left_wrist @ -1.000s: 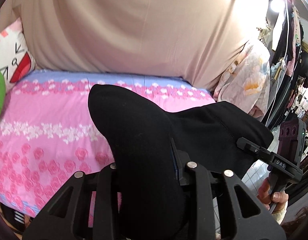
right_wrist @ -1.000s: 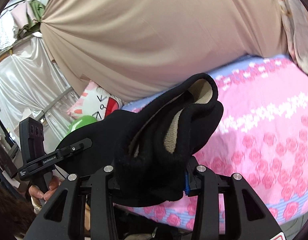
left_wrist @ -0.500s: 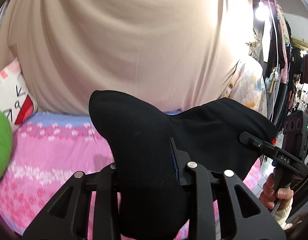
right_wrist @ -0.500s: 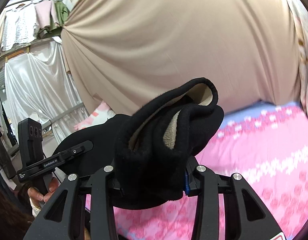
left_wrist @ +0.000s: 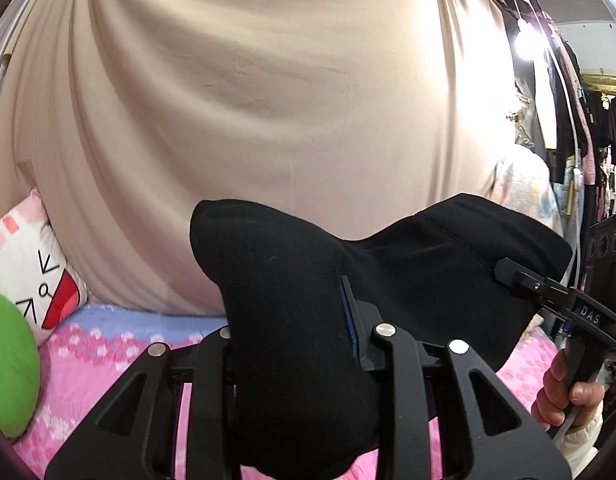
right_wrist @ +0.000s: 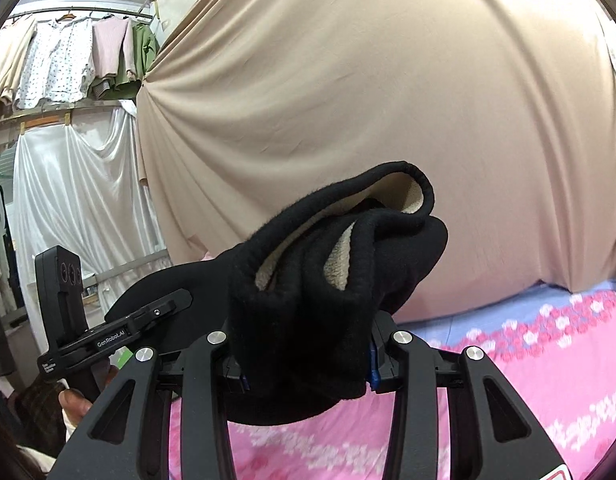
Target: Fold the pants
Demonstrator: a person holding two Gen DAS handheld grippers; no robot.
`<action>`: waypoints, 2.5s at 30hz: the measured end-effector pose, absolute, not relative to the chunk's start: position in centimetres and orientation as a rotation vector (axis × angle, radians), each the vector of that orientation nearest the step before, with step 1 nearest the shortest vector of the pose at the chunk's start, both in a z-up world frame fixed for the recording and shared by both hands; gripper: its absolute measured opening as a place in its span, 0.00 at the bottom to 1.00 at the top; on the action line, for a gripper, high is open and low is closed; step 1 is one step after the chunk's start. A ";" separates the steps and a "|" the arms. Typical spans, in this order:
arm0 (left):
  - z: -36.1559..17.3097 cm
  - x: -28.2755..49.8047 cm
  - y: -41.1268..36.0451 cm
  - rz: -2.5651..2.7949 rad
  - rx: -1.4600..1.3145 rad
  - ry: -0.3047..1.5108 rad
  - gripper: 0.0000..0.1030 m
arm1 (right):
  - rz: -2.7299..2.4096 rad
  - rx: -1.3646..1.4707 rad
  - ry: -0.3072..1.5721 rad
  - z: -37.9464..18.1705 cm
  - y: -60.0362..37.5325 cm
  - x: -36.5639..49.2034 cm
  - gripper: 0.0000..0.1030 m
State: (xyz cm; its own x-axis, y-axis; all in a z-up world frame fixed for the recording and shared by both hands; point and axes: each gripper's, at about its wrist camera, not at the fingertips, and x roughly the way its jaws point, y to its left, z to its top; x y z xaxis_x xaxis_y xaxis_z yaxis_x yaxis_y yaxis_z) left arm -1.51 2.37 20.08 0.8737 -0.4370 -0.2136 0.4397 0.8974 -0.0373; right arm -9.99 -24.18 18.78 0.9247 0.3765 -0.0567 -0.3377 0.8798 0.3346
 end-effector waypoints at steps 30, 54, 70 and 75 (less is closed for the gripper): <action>-5.9 25.8 1.1 -0.366 -0.106 0.827 0.50 | 0.195 0.508 0.855 -7.6 -32.8 15.5 0.55; -4.4 28.6 -5.2 -0.073 0.162 0.810 0.71 | 0.040 0.246 0.726 -1.2 -29.0 18.0 0.12; -4.3 25.5 -3.9 -0.059 0.167 0.813 0.71 | 0.023 0.249 0.770 -3.6 -28.0 10.3 0.10; -4.6 24.4 -3.4 -0.054 0.148 0.825 0.71 | -0.001 0.223 0.810 -6.2 -27.5 10.7 0.08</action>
